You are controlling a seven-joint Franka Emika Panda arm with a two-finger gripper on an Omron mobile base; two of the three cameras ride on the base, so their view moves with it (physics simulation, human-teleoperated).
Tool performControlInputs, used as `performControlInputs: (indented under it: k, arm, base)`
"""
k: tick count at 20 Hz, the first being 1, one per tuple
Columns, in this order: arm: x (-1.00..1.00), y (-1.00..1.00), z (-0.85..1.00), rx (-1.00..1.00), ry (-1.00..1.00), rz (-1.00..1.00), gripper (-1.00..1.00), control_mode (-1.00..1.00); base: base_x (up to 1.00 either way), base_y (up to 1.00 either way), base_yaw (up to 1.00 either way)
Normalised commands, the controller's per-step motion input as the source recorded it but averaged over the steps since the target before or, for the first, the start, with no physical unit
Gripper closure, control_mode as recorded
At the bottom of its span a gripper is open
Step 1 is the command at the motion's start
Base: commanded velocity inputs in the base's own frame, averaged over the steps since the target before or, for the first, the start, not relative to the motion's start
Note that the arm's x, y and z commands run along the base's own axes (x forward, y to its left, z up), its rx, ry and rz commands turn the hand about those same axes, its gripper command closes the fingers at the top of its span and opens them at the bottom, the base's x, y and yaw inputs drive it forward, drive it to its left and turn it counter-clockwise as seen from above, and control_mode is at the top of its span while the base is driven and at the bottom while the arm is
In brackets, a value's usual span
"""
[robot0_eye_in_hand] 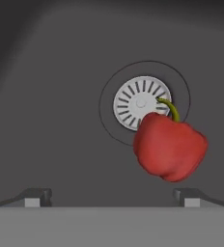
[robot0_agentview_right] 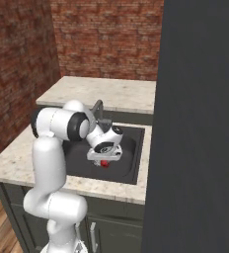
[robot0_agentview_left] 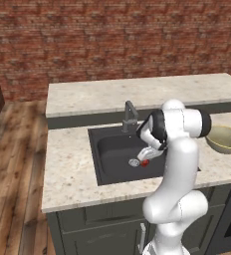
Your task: Pick the bell pepper from the sink and place it in the bowl. Then pick the bowl and place it in the microwave. Then close the microwave door and press the start button.
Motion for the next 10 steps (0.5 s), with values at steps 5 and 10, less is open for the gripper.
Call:
performControlInputs:
  k: [5, 10]
  arm:
    - [0.42, -0.02, -0.10, 0.00, 0.06, -0.03, -1.00, -1.00]
    - [0.40, -0.06, -0.12, 0.00, 0.03, -0.03, -1.00, -1.00]
  base:
    - [0.00, 0.00, 0.00]
    - [0.00, 0.00, 0.00]
